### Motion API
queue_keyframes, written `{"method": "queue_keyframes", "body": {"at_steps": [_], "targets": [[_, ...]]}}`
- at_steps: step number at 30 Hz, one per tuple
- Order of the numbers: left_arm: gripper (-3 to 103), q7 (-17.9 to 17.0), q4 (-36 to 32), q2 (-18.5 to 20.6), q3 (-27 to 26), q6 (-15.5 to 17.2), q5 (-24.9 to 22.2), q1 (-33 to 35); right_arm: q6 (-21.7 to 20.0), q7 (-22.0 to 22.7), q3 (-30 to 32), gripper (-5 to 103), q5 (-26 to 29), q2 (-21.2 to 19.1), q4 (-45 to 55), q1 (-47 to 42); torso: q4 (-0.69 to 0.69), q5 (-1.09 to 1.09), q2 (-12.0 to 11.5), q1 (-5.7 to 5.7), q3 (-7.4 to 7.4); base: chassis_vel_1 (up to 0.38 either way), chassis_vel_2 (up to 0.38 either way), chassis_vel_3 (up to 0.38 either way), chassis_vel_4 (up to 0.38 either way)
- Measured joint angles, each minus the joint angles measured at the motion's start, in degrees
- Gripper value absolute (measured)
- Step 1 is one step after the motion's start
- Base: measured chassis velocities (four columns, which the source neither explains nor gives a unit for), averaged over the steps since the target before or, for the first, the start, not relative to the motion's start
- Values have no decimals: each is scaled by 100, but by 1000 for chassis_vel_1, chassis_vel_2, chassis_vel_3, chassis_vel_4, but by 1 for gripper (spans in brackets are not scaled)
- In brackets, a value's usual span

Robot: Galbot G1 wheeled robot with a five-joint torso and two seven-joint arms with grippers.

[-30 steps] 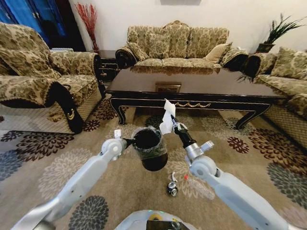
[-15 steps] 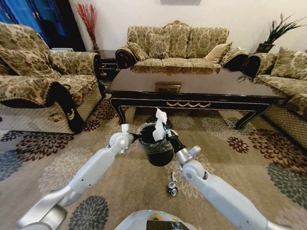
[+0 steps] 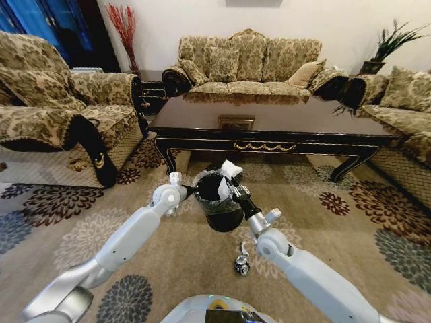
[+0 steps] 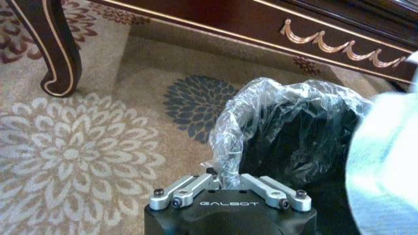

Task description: Move to the front of the table and pick up the trash from the floor, then place it into the trash bin.

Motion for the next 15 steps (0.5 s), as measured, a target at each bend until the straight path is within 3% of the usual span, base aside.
{"method": "queue_keyframes", "body": {"at_steps": [6, 11, 13, 15], "targets": [[3, -17, -91, 87, -131, 12, -1, 104, 53, -5, 302, 73, -13, -91, 186, -256, 0, 0, 0, 0, 0, 0, 0, 0, 0], [3, -18, -179, 157, -237, 13, 1, 176, 67, 75, 539, 89, 44, -106, 228, -380, 0, 0, 0, 0, 0, 0, 0, 0, 0], [3, -18, -319, 318, -365, 21, 1, 284, -81, 488, 837, 98, 192, -105, 133, -469, -1, -1, 0, 0, 0, 0, 0, 0, 0], [3, -19, -379, 386, -447, 28, -5, 339, -207, 740, 942, 98, 228, -103, 77, -495, 0, 0, 0, 0, 0, 0, 0, 0, 0]]}}
